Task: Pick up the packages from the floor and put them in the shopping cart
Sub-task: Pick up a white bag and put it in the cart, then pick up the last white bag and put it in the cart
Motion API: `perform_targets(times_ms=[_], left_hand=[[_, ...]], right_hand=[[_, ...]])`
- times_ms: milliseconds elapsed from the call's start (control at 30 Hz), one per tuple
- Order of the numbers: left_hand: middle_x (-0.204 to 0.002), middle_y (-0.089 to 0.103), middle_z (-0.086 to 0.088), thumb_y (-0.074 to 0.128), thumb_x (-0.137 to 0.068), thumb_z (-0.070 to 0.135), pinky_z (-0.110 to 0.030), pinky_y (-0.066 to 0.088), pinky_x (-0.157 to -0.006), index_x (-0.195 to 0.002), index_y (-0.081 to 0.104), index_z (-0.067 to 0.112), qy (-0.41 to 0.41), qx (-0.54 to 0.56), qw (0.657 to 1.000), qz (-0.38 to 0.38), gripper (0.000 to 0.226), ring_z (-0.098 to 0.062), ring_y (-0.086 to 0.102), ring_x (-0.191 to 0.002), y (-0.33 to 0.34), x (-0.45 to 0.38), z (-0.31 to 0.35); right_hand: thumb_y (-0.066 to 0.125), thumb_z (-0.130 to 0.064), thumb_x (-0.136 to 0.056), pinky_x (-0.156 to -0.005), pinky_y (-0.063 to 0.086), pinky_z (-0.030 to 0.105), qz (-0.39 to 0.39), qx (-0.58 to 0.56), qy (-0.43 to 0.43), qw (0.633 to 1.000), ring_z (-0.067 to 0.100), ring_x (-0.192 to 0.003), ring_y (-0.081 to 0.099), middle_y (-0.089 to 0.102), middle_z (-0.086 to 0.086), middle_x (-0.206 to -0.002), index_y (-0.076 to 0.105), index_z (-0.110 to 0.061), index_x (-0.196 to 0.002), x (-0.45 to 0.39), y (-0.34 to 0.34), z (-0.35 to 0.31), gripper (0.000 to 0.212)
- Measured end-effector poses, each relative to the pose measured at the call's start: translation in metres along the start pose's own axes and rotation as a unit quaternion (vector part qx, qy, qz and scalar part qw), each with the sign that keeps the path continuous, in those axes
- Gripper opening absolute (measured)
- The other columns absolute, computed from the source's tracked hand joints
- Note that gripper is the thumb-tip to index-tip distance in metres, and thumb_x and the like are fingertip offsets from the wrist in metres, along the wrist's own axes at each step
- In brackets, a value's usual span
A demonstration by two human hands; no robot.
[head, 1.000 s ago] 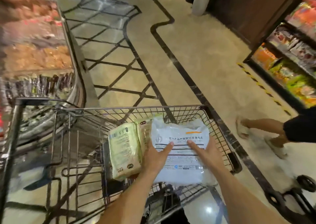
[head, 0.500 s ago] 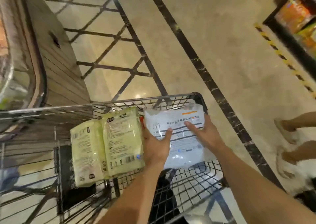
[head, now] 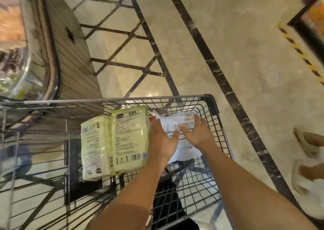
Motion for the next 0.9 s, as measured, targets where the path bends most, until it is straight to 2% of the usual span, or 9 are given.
perform_targets(times_ms=[100, 233, 300, 433, 533, 667, 767, 833, 900], left_hand=[[-0.169, 0.032, -0.005, 0.052, -0.1, 0.057, -0.044, 0.033, -0.122, -0.165, 0.025, 0.021, 0.056, -0.095, 0.994, 0.012, 0.079, -0.027, 0.031, -0.155, -0.047, 0.018, 0.012], [-0.168, 0.035, -0.011, 0.05, -0.102, 0.057, -0.045, 0.031, -0.123, -0.165, 0.027, 0.021, 0.086, -0.194, 0.974, 0.082, 0.076, -0.03, 0.033, -0.154, -0.136, 0.043, -0.007], [-0.167, 0.037, -0.011, 0.047, -0.102, 0.059, -0.046, 0.033, -0.121, -0.165, 0.029, 0.023, 0.061, -0.224, 0.964, 0.13, 0.075, -0.03, 0.036, -0.152, -0.193, 0.064, -0.034], [-0.168, 0.036, -0.012, 0.033, -0.098, 0.066, -0.05, 0.028, -0.124, -0.165, 0.029, 0.023, -0.006, -0.274, 0.931, 0.243, 0.08, -0.03, 0.033, -0.155, -0.313, 0.128, -0.11], [-0.172, 0.028, -0.007, 0.031, -0.102, 0.068, -0.048, 0.019, -0.128, -0.167, 0.021, 0.026, -0.069, -0.289, 0.912, 0.283, 0.078, -0.028, 0.024, -0.158, -0.399, 0.194, -0.172], [-0.16, 0.047, -0.013, 0.045, -0.099, 0.063, -0.051, 0.03, -0.121, -0.161, 0.039, 0.02, -0.107, -0.314, 0.858, 0.393, 0.075, -0.033, 0.041, -0.148, -0.499, 0.307, -0.257], [-0.155, 0.053, -0.016, 0.041, -0.098, 0.064, -0.053, 0.035, -0.117, -0.158, 0.045, 0.019, -0.148, -0.314, 0.83, 0.437, 0.075, -0.036, 0.049, -0.142, -0.553, 0.396, -0.324], [-0.15, 0.057, -0.017, 0.037, -0.094, 0.067, -0.057, 0.039, -0.114, -0.155, 0.05, 0.019, -0.183, -0.303, 0.809, 0.47, 0.078, -0.037, 0.053, -0.137, -0.583, 0.457, -0.374], [-0.146, 0.06, -0.018, 0.041, -0.091, 0.066, -0.059, 0.04, -0.111, -0.151, 0.056, 0.018, -0.224, -0.272, 0.789, 0.504, 0.078, -0.039, 0.055, -0.134, -0.603, 0.521, -0.424]], right_hand=[[0.043, -0.078, -0.093, -0.119, 0.035, 0.052, 0.013, 0.059, -0.07, 0.996, 0.037, -0.154, 0.027, 0.023, 0.014, -0.17, 0.017, -0.021, -0.166, 0.018, -0.015, -0.042, 0.097], [0.043, -0.076, -0.094, -0.112, 0.042, 0.049, 0.057, 0.138, -0.181, 0.972, 0.034, -0.15, 0.036, 0.032, 0.008, -0.167, 0.023, -0.026, -0.164, 0.055, -0.033, -0.12, 0.088], [0.041, -0.077, -0.095, -0.111, 0.04, 0.049, 0.064, 0.174, -0.235, 0.954, 0.034, -0.15, 0.035, 0.029, 0.006, -0.169, 0.022, -0.029, -0.164, 0.081, -0.035, -0.165, 0.086], [0.034, -0.079, -0.095, -0.114, 0.039, 0.047, 0.077, 0.254, -0.319, 0.91, 0.03, -0.154, 0.029, 0.023, 0.003, -0.172, 0.016, -0.032, -0.166, 0.149, -0.02, -0.256, 0.087], [0.031, -0.083, -0.092, -0.112, 0.043, 0.05, 0.1, 0.285, -0.377, 0.875, 0.031, -0.151, 0.033, 0.029, 0.004, -0.169, 0.019, -0.032, -0.165, 0.213, 0.006, -0.324, 0.09], [0.023, -0.086, -0.09, -0.112, 0.043, 0.052, 0.123, 0.323, -0.452, 0.822, 0.033, -0.152, 0.032, 0.029, 0.007, -0.169, 0.017, -0.03, -0.165, 0.319, 0.053, -0.412, 0.094], [0.009, -0.094, -0.075, -0.115, 0.04, 0.053, 0.127, 0.314, -0.517, 0.787, 0.035, -0.152, 0.032, 0.026, 0.006, -0.171, 0.014, -0.033, -0.166, 0.405, 0.093, -0.476, 0.109], [0.015, -0.097, -0.077, -0.116, 0.04, 0.053, 0.133, 0.301, -0.567, 0.755, 0.035, -0.15, 0.036, 0.027, 0.001, -0.17, 0.016, -0.037, -0.165, 0.471, 0.123, -0.516, 0.107], [0.022, -0.095, -0.081, -0.115, 0.039, 0.051, 0.134, 0.295, -0.621, 0.714, 0.033, -0.149, 0.038, 0.029, -0.001, -0.17, 0.019, -0.037, -0.164, 0.54, 0.159, -0.553, 0.102]])
Point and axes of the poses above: each hand's wrist, its own x-axis away from the middle knuckle, its own y-axis out of the palm, z = x × y, the point moved 5 cm from there along -x, towards the middle knuckle
